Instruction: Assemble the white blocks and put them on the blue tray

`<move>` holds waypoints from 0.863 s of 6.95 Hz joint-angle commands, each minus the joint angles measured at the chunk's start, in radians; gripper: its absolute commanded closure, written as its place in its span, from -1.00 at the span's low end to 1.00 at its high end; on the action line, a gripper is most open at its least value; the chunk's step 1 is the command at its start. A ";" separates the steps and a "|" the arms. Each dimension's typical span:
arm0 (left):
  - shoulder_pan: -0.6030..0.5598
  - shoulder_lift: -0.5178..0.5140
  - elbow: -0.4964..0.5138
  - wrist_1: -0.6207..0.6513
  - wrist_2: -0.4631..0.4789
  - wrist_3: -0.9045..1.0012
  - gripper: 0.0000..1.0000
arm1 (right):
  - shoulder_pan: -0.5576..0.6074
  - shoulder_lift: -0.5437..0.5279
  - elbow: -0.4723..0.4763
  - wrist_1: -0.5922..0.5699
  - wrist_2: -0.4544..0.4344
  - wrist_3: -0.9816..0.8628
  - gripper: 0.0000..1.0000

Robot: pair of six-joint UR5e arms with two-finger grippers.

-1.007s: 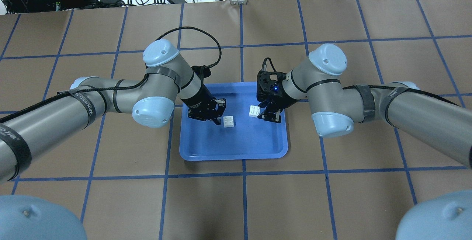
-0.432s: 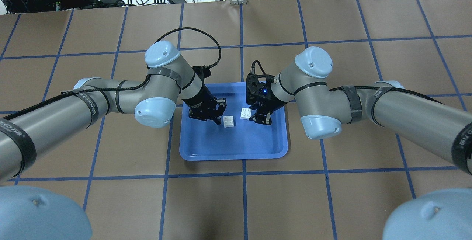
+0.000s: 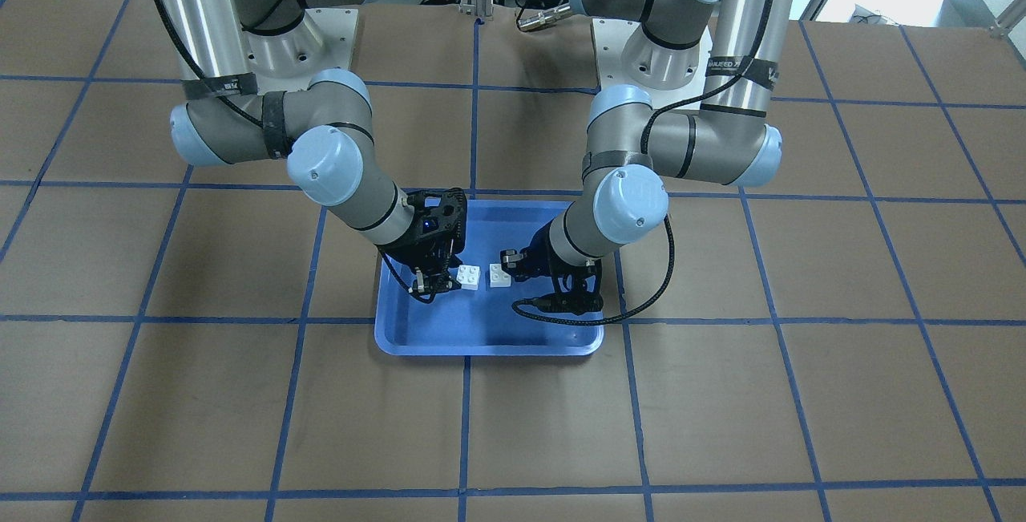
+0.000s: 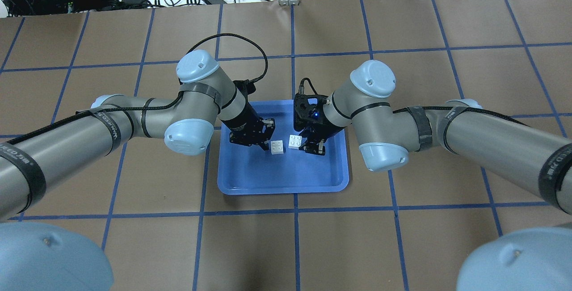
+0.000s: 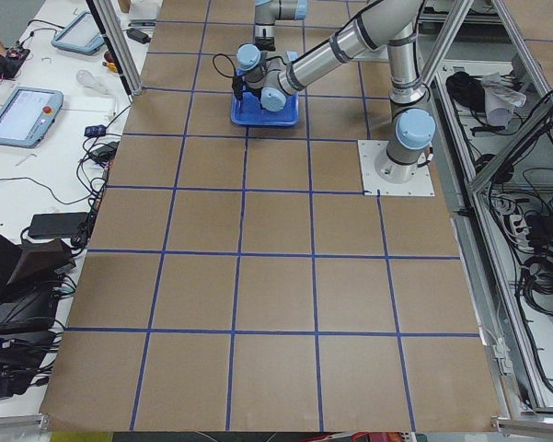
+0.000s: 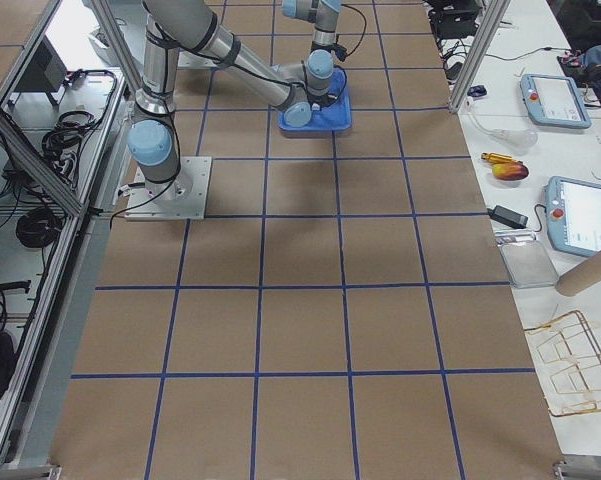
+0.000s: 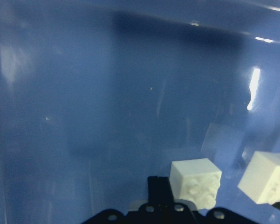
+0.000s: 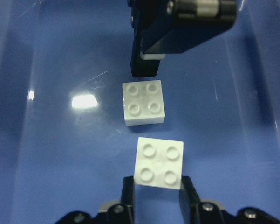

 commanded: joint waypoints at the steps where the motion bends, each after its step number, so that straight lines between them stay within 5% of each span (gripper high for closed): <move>1: 0.000 0.001 0.000 0.000 0.000 0.003 1.00 | 0.021 0.007 -0.002 0.000 -0.016 0.017 1.00; 6: -0.002 0.001 0.000 0.000 0.000 0.002 1.00 | 0.027 0.027 -0.032 0.014 -0.015 0.043 1.00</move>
